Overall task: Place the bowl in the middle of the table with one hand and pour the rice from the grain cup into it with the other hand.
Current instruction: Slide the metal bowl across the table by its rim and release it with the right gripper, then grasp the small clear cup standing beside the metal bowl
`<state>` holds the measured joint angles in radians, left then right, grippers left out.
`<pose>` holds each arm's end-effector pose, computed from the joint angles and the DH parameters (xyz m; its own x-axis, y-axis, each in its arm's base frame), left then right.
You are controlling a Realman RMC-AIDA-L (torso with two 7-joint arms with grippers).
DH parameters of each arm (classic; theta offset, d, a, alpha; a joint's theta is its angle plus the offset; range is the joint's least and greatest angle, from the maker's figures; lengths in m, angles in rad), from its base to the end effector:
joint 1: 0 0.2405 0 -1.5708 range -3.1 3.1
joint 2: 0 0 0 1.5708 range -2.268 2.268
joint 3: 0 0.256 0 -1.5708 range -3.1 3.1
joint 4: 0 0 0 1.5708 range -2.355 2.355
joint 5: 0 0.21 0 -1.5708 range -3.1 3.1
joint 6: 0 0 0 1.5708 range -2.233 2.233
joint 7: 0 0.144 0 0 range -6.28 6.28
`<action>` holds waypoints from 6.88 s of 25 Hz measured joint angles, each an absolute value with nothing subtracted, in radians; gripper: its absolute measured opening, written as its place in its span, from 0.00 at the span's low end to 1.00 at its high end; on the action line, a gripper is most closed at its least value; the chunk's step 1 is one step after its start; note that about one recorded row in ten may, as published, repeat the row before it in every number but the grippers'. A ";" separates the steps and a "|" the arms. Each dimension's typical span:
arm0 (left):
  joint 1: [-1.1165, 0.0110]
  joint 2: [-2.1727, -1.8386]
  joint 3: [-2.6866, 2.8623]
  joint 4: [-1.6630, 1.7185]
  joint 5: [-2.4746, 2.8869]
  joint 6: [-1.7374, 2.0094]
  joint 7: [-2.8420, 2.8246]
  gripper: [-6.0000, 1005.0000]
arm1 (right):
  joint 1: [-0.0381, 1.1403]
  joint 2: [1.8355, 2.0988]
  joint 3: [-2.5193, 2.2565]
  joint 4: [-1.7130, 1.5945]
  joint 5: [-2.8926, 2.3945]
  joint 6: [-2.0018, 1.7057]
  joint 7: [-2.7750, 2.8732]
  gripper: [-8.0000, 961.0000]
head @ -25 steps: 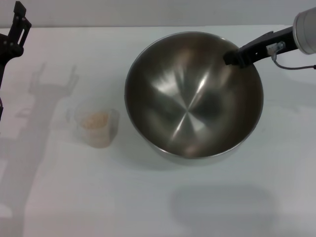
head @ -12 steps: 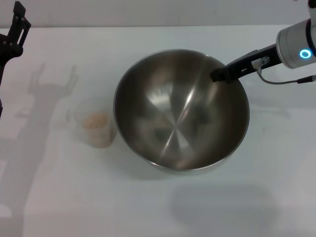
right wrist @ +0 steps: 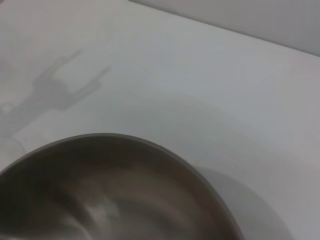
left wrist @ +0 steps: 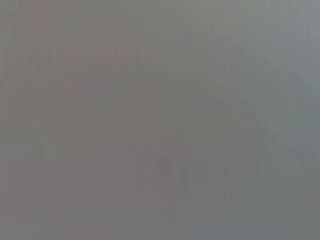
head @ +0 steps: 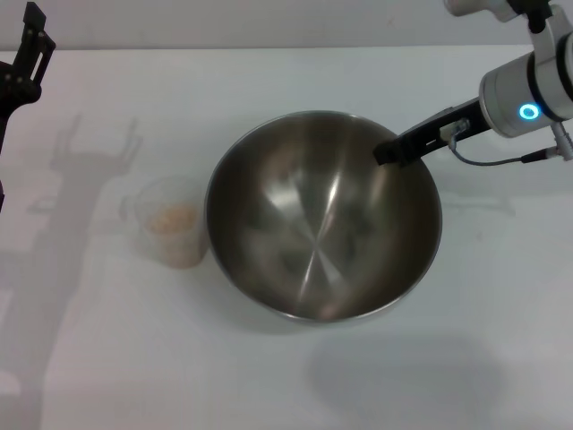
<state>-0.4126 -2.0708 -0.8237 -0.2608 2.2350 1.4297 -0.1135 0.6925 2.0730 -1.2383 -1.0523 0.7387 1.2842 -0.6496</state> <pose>-0.2865 0.3242 0.0082 0.6024 -0.3358 0.7241 0.7176 -0.1693 -0.6756 0.1838 0.3971 -0.0145 0.7033 -0.7059 -0.0839 -0.6821 -0.6368 -0.3595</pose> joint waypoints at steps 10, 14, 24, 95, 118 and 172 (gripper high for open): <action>-0.413 -2.072 -0.824 -0.261 2.235 1.430 -0.113 0.83 | 0.709 2.073 -1.247 -1.041 0.723 1.283 -0.645 0.02; -0.409 -2.072 -0.824 -0.262 2.235 1.433 -0.113 0.83 | 0.711 2.075 -1.247 -1.039 0.711 1.283 -0.642 0.02; -0.404 -2.072 -0.824 -0.263 2.234 1.440 -0.113 0.83 | 0.726 2.074 -1.250 -1.041 0.676 1.291 -0.623 0.24; -0.157 -2.078 -0.544 -0.268 2.235 1.531 -0.113 0.83 | 0.332 2.080 -2.014 -0.297 0.595 -1.411 0.085 0.85; -0.177 -2.077 -0.443 -0.260 2.235 1.359 -0.103 0.83 | 0.376 2.080 -2.015 -0.258 0.590 -1.406 0.086 0.85; -0.261 -2.075 -0.512 -0.255 2.229 1.189 -0.084 0.72 | 0.391 2.082 -2.022 -0.259 0.594 -1.364 0.086 0.85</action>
